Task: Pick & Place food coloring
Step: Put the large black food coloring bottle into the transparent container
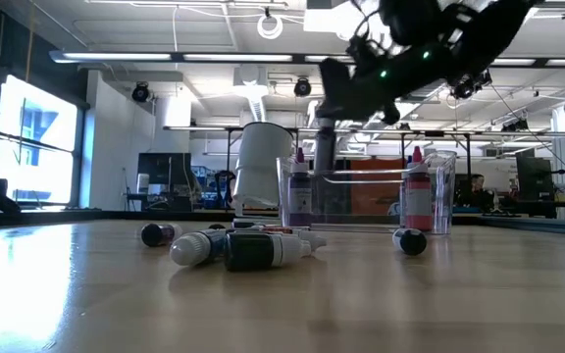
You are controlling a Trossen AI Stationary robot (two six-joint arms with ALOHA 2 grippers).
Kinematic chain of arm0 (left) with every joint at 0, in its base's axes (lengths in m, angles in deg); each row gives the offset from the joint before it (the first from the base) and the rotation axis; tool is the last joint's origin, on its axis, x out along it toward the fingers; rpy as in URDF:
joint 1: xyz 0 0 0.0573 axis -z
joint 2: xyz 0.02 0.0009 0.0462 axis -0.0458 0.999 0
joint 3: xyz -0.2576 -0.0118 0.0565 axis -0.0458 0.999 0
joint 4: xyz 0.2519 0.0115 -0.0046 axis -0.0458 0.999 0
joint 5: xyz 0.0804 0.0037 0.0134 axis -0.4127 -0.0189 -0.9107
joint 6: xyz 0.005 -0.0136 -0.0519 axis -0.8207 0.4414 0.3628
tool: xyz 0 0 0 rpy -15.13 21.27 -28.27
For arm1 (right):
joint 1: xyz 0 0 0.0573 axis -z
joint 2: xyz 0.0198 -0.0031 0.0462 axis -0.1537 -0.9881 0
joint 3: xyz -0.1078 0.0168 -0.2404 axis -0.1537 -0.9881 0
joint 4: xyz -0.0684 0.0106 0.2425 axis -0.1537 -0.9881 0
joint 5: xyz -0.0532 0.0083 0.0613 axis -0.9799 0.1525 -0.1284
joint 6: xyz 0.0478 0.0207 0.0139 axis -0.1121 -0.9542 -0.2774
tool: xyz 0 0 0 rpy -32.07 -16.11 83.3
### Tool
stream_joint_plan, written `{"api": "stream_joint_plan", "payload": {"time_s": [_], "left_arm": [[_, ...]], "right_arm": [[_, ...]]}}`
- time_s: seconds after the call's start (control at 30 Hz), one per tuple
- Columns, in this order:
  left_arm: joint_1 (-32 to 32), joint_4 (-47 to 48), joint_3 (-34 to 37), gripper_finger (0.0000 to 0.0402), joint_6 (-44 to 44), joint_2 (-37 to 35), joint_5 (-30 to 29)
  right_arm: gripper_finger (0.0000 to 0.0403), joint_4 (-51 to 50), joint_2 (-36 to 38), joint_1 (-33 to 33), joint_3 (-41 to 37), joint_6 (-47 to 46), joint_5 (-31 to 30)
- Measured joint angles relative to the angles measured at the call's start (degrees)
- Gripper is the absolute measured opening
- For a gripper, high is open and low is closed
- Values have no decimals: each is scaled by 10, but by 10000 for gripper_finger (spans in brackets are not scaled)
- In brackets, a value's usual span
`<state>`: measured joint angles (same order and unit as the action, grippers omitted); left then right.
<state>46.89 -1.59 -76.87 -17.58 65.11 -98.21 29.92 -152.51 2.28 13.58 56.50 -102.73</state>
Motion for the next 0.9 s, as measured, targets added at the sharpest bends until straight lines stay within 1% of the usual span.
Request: {"api": "stream_joint_plan", "payload": {"time_s": [0.07, 0.13, 0.37, 0.5, 0.7, 0.9], "left_arm": [[0, 1, 0, 207, 0, 0, 0], [0, 2, 0, 207, 0, 0, 0], [0, 34, 0, 207, 1, 0, -4], [0, 41, 0, 207, 9, 0, -4], [0, 46, 0, 207, 17, 0, -4], [0, 47, 0, 207, 17, 0, -5]], "right_arm": [[43, 34, -39, 12, 9, 0, 12], [43, 49, -70, 18, 20, -1, 10], [41, 49, -141, 20, 44, -19, 13], [45, 47, -157, 20, 45, -57, 30], [40, 29, -159, 19, 43, -59, 33], [66, 20, -159, 20, 43, -54, 71]]}}
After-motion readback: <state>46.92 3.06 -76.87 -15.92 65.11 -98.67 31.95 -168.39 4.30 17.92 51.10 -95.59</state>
